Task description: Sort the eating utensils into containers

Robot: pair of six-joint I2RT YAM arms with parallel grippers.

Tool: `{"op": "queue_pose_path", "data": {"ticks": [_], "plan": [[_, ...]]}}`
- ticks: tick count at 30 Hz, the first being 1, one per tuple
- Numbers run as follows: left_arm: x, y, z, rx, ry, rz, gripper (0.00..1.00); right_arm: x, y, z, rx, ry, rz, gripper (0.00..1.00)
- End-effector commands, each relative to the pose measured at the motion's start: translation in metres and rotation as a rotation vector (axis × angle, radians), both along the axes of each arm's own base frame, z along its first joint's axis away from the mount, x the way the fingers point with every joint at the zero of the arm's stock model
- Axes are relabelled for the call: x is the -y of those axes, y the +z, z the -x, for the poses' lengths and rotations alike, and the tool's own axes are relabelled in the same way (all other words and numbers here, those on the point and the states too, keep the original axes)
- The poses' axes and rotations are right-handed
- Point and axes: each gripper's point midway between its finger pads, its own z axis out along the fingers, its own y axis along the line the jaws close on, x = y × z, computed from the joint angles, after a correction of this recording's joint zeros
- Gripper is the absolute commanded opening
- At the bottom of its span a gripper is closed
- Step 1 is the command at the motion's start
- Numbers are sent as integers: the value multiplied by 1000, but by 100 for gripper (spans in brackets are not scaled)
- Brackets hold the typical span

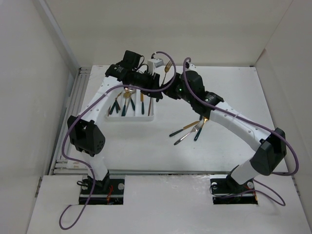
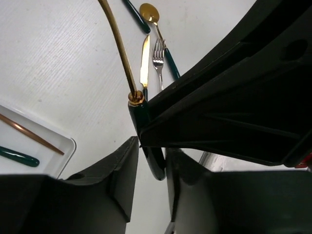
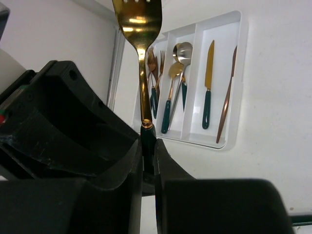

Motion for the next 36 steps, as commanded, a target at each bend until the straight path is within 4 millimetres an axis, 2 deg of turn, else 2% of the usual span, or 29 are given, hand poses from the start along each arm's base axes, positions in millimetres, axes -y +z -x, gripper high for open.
{"op": "queue_pose_path", "data": {"ticks": [1, 2, 3, 4, 9, 10, 11, 13, 14, 15, 16, 17, 19, 20, 22, 23, 26, 27, 28, 30, 33, 34, 36], "plan": [[-3, 5, -15, 68, 42, -22, 23, -10, 35, 11, 67, 34, -89, 0], [-4, 4, -16, 71, 48, -29, 17, -10, 35, 11, 67, 34, -89, 0], [-7, -5, -14, 47, 55, -50, 11, -11, 30, 9, 59, 34, -82, 0], [-7, -9, -13, 37, 55, -54, 1, -11, 30, 9, 59, 34, -82, 0], [-16, -13, -9, 31, 75, -73, 0, -18, 12, 4, 29, 43, -59, 0], [-18, -19, -9, 22, 83, -87, 0, -17, 17, 3, 38, 34, -64, 4], [-24, -22, -14, 6, 121, -90, 0, -17, 17, 2, 38, 34, -64, 23], [-45, -27, -30, 23, 206, -128, 0, -12, 13, -4, 34, 12, -55, 45], [-54, -33, -36, 14, 246, -145, 0, -11, 17, -3, 41, 11, -61, 53], [-64, -38, -41, 10, 278, -165, 0, -2, 16, -5, 37, -15, -52, 61], [-85, -47, -55, 8, 345, -196, 0, 4, 18, -7, 43, -42, -46, 63], [-98, -57, -57, -11, 379, -221, 0, 17, 14, -12, 34, -76, -33, 65], [-122, -70, -69, -20, 456, -258, 0, 32, 7, -11, 26, -99, 23, 68], [-147, -89, -77, -46, 537, -317, 0, 40, 2, -13, 24, -114, 54, 68], [-167, -106, -84, -71, 602, -360, 0, 48, -8, -9, 15, -107, 133, 68], [-184, -116, -92, -81, 645, -386, 0, 52, -12, -8, 9, -109, 159, 68], [-200, -136, -96, -118, 693, -431, 0, 65, -27, -6, -11, -129, 227, 68], [-214, -149, -98, -133, 728, -482, 0, 69, -31, -8, -19, -137, 234, 68], [-221, -155, -101, -135, 747, -500, 0, 77, -41, -10, -37, -152, 247, 68], [-233, -173, -104, -157, 773, -545, 0, 85, -46, -12, -51, -157, 246, 68], [-245, -186, -105, -193, 806, -571, 0, 108, -55, -19, -83, -192, 250, 68], [-247, -190, -101, -201, 808, -585, 0, 121, -57, -24, -90, -217, 263, 68], [-254, -194, -99, -212, 830, -592, 0, 133, -67, -23, -105, -228, 297, 68]]}}
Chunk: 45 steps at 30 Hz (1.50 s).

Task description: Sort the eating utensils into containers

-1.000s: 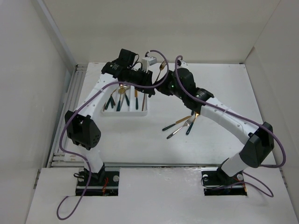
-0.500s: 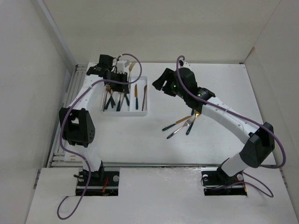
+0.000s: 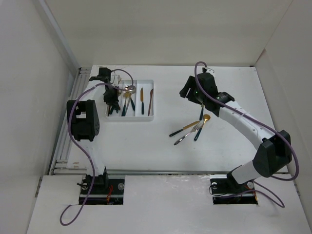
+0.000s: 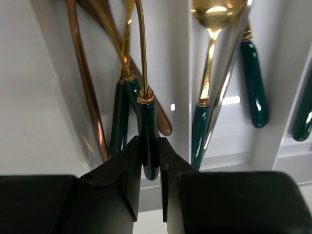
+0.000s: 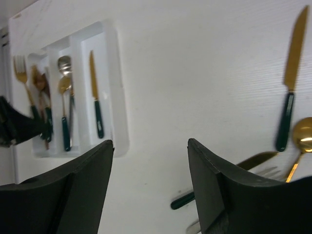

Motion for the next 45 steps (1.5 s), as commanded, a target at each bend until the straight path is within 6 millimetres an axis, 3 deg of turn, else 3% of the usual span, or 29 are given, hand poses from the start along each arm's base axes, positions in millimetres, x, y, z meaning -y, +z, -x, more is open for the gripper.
{"op": "queue_pose_path", "data": {"ticks": [1, 5, 6, 10, 16, 20, 21, 23, 27, 31, 38, 41, 45], "plan": [[-16, 7, -5, 37, 57, -37, 0, 27, 9, -1, 26, -34, 33, 68], [-20, -7, 2, -3, 65, -39, 7, 49, -1, -5, 2, -64, 76, 68], [-20, -10, 5, -11, 57, -42, 19, 50, -6, -4, -7, -64, 81, 68], [-17, -7, 8, -8, 39, -26, 46, 70, -22, -6, -44, -95, 116, 69], [-19, 19, 4, 38, 44, -35, 51, 104, -77, -10, -201, -159, 230, 68], [-19, 47, -3, 81, 45, -34, 53, 115, -113, -15, -287, -169, 289, 59], [-19, 56, -7, 105, 45, -33, 53, 121, -126, -20, -318, -179, 312, 52], [-17, 73, -12, 136, 41, -23, 55, 124, -125, -32, -328, -185, 321, 49], [-7, 93, -9, 131, 5, 24, 61, 137, -141, -45, -385, -177, 419, 49], [-5, 115, -9, 180, -1, 34, 63, 141, -164, -43, -459, -153, 452, 49], [-6, 127, -8, 203, -9, 30, 63, 129, -187, -41, -517, -70, 432, 49], [-6, 127, -8, 203, -9, 30, 63, 126, -187, -46, -518, -53, 432, 40], [-6, 131, -7, 215, -17, 26, 63, 127, -189, -51, -521, -47, 426, 9]]}}
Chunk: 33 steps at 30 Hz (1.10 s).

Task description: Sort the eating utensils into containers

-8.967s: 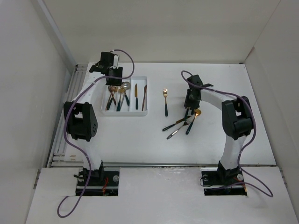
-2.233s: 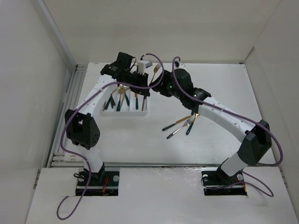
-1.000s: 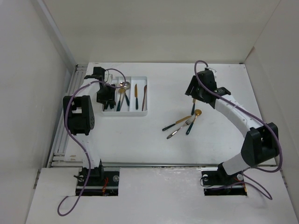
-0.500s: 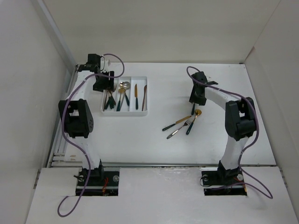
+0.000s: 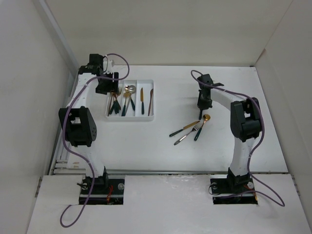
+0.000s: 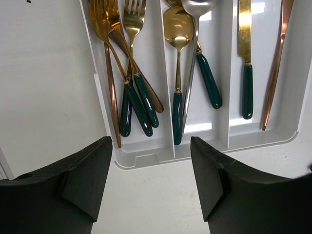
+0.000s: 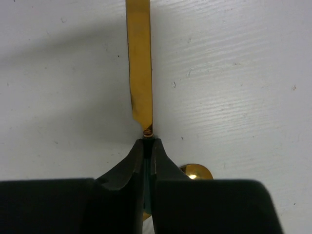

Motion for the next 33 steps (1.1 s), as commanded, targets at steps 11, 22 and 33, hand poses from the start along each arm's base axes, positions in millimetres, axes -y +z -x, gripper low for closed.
{"op": "queue_pose_path", "data": {"ticks": [11, 22, 33], "plan": [[47, 68, 15, 167, -205, 54, 74, -11, 118, -45, 342, 29, -77, 0], [59, 106, -1, 295, -160, 14, 77, -224, 239, -24, 674, 373, -411, 0], [22, 101, 4, 298, -45, -68, 79, -327, 152, -48, 511, 465, -503, 0]]}}
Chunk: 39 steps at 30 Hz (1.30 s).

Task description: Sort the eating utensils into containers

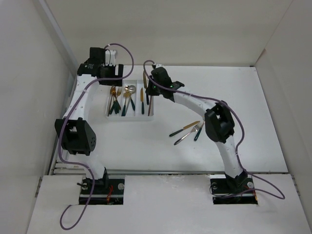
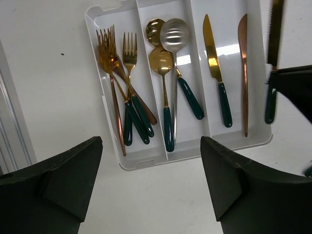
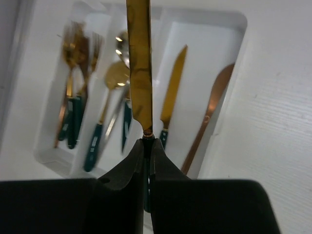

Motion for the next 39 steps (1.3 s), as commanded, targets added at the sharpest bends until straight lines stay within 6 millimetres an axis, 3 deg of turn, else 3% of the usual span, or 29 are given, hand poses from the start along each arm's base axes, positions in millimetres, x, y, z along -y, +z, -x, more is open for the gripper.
{"op": "queue_pose_path", "data": {"ticks": [1, 2, 3, 5, 6, 7, 8, 10, 12, 13, 16, 17, 18, 19, 20, 21, 22, 23, 24, 25, 26, 27, 28, 29, 31, 32, 35, 36, 39], "plan": [[-3, 32, 10, 88, 23, -5, 79, -17, 2, -4, -22, 8, -63, 0], [-3, 33, 8, 97, 23, -4, 79, -21, -1, -4, -29, 21, -66, 0], [-3, 33, 8, 98, 23, -4, 79, -23, -19, -4, -62, 23, -62, 0], [-5, 33, 10, 98, 31, -12, 81, -29, -20, -7, -67, 28, -79, 0], [-5, 33, 10, 98, 31, -12, 81, -28, -37, -4, -108, 20, -58, 0], [-5, 33, 10, 98, 31, -12, 81, -32, -34, -1, -108, 29, -59, 0], [-5, 30, 12, 89, 31, -13, 81, -32, -45, 0, -134, 19, -54, 4], [-5, 30, 12, 89, 31, -13, 81, -31, -48, 3, -154, 10, -54, 29], [-5, 30, 12, 89, 31, -13, 81, -30, -50, 4, -161, 9, -49, 43], [-5, 30, 12, 89, 31, -13, 81, -27, -41, 4, -149, 1, -51, 50], [-5, 30, 12, 89, 31, -13, 81, -16, -22, 4, -113, -41, -46, 57], [-5, 34, 10, 100, 31, -11, 81, -10, 9, 6, -71, -52, -71, 57], [-5, 34, 10, 101, 23, -19, 81, 4, 24, 1, -45, -91, -74, 57], [1, 32, 13, 95, -6, -30, 81, 22, 24, 2, -48, -123, -60, 59], [5, 32, 13, 97, -25, -38, 77, 39, 67, 8, 7, -150, -109, 60], [20, 36, 17, 109, -70, -45, 76, 56, 81, 9, 26, -193, -123, 62], [30, 35, 21, 101, -112, -45, 74, 88, 66, 9, 4, -246, -95, 63], [41, 35, 23, 107, -164, -56, 73, 108, 72, 12, 2, -281, -109, 65], [53, 33, 28, 101, -210, -57, 73, 134, 107, 21, 50, -314, -159, 65], [82, 34, 37, 104, -298, -44, 73, 174, 109, 15, 54, -392, -165, 66], [97, 34, 42, 107, -350, -43, 73, 198, 91, 22, 18, -420, -146, 66], [112, 34, 48, 116, -418, -53, 73, 223, 108, 33, 44, -444, -153, 66], [147, 29, 65, 102, -528, -47, 73, 240, 108, 36, 49, -464, -150, 66], [164, 20, 74, 84, -590, -52, 75, 272, 93, 41, 24, -521, -117, 66], [195, -1, 95, 49, -711, -84, 76, 298, 103, 57, 54, -549, -96, 67], [223, -23, 112, 3, -800, -103, 76, 311, 94, 62, 37, -572, -91, 67], [269, -67, 143, -100, -943, -110, 76, 326, 97, 79, 47, -579, -116, 68], [277, -74, 146, -114, -962, -116, 76, 329, 89, 84, 35, -579, -116, 68], [298, -106, 164, -183, -1035, -137, 73, 338, 92, 95, 56, -594, -116, 68]]}}
